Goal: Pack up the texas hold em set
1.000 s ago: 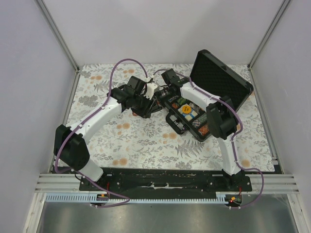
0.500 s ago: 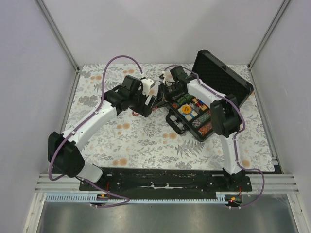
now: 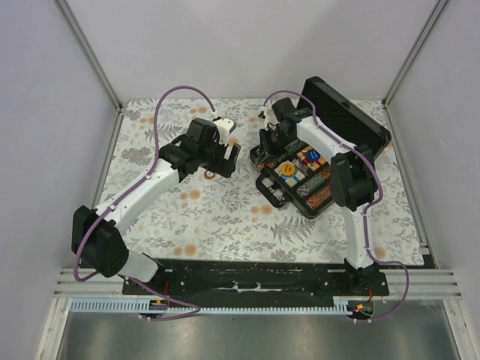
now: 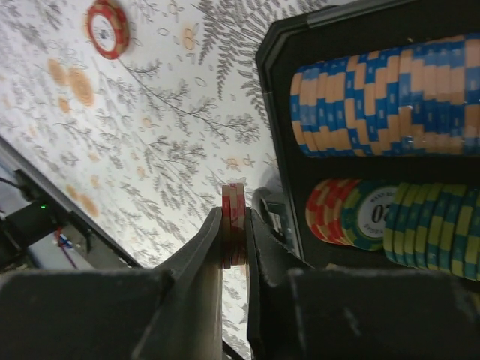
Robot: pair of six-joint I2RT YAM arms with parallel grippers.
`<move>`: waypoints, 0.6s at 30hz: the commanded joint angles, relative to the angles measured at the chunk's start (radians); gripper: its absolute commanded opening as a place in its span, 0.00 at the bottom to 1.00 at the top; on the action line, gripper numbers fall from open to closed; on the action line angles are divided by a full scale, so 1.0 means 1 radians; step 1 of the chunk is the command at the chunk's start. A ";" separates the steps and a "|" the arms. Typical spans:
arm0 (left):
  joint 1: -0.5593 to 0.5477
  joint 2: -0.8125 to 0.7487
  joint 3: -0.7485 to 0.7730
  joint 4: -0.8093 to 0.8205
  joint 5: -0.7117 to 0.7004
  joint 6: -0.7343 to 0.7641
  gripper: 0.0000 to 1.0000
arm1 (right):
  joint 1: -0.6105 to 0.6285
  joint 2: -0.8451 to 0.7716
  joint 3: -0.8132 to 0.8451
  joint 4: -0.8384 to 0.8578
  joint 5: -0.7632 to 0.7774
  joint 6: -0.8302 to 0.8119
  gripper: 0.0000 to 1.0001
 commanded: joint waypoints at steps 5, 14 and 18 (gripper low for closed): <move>0.001 0.026 0.006 0.055 -0.020 -0.038 0.91 | 0.005 -0.048 0.040 -0.036 0.183 -0.096 0.00; 0.001 0.059 0.028 0.057 -0.017 -0.033 0.91 | -0.010 -0.051 0.055 -0.046 0.245 -0.104 0.00; 0.001 0.072 0.037 0.055 -0.020 -0.026 0.90 | -0.027 -0.051 0.066 -0.055 0.248 -0.098 0.00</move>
